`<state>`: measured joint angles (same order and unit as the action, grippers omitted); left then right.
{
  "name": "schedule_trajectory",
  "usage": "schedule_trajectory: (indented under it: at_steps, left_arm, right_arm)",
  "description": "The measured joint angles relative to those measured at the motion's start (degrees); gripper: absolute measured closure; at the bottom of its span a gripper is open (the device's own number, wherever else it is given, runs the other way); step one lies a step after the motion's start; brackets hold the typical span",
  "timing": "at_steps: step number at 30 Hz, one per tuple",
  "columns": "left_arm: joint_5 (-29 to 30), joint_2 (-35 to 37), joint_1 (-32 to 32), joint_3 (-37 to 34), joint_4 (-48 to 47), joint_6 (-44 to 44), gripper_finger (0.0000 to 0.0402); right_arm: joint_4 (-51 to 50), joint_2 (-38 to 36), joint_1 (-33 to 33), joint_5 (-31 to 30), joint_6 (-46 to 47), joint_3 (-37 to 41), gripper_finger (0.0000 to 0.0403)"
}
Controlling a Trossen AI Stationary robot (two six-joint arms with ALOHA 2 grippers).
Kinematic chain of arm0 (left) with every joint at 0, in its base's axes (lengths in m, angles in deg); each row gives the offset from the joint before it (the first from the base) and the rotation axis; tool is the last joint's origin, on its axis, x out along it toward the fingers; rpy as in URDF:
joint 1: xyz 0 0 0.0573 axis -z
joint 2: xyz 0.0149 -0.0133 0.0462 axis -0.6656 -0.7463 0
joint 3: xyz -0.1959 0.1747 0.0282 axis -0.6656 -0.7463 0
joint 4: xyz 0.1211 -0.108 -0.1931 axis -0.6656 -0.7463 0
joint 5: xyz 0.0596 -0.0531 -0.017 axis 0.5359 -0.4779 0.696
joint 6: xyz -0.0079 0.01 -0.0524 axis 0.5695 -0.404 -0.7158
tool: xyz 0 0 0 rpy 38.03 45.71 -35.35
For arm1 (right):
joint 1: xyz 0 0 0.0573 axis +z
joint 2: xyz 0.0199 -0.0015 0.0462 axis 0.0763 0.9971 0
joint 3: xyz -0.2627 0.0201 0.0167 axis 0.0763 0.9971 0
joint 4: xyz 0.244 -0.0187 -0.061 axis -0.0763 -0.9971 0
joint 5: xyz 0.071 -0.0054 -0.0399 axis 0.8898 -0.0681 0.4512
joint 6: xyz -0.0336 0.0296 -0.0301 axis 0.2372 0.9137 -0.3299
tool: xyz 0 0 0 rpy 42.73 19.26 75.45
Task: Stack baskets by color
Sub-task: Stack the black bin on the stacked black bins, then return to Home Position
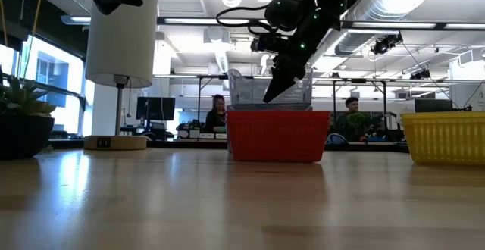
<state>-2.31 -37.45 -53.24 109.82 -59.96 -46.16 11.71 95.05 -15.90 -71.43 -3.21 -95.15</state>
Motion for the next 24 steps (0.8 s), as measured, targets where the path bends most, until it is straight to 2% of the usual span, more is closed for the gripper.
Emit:
schedule_trajectory:
  at_steps: [12, 19, 24]
  left_arm:
    - [0.0, 0.0, 0.0, 0.0, 0.0, -0.6, 0.0268]
    - [0.0, 0.0, 0.0, 0.0, 0.0, -0.6, 0.0268]
    - [0.0, 0.0, 0.6, 0.0, 0.7, -1.8, 0.0268]
  right_arm:
    - [0.0, 0.0, 0.0, -0.3, 0.9, 0.0, 0.0279]
    - [-3.4, -2.0, 0.0, -0.7, 5.0, -3.3, 0.0266]
    - [-7.5, -6.1, 0.2, 6.0, 6.9, -4.8, 0.0265]
